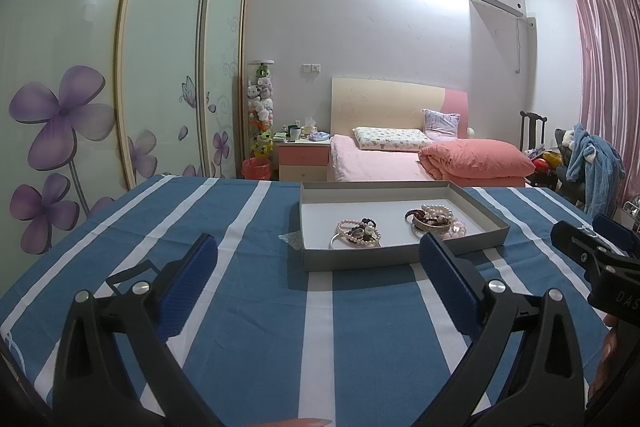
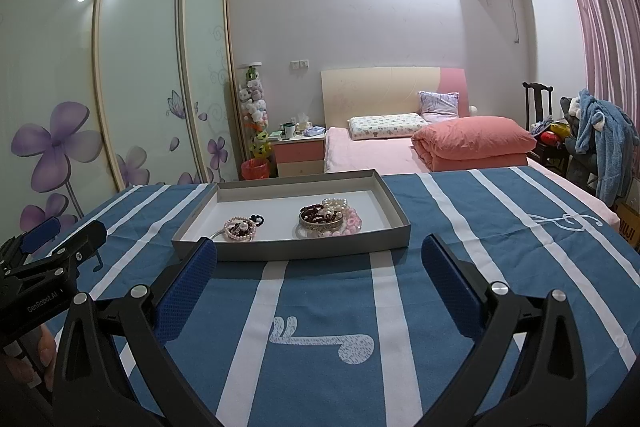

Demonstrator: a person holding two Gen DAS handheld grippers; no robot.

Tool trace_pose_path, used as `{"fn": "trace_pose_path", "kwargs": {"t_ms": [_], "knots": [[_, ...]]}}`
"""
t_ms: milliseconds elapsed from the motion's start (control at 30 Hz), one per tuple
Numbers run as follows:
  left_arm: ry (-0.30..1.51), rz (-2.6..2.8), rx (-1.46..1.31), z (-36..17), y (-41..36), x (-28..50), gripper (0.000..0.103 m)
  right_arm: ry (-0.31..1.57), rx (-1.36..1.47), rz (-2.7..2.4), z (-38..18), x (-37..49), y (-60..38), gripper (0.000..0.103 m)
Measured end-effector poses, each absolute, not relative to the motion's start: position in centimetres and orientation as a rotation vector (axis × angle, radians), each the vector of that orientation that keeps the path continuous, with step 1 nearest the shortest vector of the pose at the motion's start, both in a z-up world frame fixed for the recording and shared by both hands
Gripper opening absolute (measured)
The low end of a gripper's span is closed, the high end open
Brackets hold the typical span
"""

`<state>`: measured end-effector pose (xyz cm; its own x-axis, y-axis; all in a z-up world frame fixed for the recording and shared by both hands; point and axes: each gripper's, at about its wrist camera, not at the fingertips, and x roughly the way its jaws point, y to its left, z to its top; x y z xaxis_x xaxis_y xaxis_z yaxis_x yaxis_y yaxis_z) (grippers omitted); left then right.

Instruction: Organize jewelry

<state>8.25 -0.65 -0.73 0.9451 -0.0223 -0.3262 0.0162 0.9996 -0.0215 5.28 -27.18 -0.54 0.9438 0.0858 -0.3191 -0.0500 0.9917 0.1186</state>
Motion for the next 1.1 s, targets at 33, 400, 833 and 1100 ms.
{"fn": "trace_pose_path", "kwargs": {"t_ms": [33, 400, 833, 1100], "knots": [[0.333, -0.02, -0.019, -0.72, -0.65, 8.25, 0.099, 0.329, 0.11, 0.069, -0.54, 5.29, -27.23, 0.101], [0.334, -0.021, -0.019, -0.7, -0.69, 8.25, 0.099, 0.331, 0.11, 0.07, -0.57, 5.34, -27.19, 0.101], [0.334, -0.021, -0.019, -0.7, -0.73, 8.26, 0.099, 0.332, 0.11, 0.07, -0.59, 5.36, -27.1, 0.101], [0.333, -0.017, -0.017, -0.82, -0.61, 8.2, 0.099, 0.332, 0.11, 0.07, -0.64, 5.36, -27.08, 0.101]]}}
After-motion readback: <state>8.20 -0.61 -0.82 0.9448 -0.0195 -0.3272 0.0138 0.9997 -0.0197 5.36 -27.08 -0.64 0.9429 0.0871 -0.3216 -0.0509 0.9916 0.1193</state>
